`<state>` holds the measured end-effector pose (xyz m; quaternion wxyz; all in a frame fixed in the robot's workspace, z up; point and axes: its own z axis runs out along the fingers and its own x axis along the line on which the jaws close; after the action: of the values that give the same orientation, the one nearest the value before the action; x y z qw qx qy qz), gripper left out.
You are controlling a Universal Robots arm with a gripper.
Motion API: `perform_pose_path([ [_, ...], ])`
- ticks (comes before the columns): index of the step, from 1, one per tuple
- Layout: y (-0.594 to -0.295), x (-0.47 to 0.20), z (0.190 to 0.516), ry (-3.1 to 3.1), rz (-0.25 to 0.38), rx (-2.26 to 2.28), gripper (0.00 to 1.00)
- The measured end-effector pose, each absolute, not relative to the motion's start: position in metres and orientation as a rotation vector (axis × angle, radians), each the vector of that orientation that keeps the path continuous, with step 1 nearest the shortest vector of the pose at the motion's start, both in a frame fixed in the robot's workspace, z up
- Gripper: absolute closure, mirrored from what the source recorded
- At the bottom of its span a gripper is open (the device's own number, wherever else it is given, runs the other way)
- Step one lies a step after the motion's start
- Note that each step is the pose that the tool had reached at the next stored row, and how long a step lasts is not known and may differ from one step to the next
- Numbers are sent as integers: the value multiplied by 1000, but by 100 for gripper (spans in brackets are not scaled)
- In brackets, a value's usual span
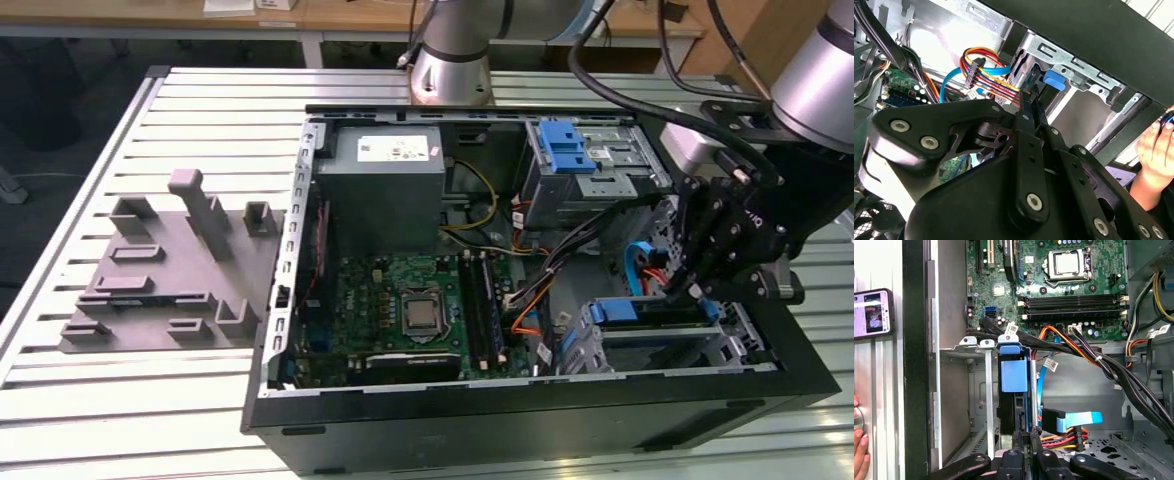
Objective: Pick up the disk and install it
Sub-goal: 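Insert the first disk wire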
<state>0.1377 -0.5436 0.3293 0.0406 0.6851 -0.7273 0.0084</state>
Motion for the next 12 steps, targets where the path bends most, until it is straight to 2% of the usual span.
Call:
perform_pose_path([
  [12,-544,138,329,-2228,24,2099,82],
])
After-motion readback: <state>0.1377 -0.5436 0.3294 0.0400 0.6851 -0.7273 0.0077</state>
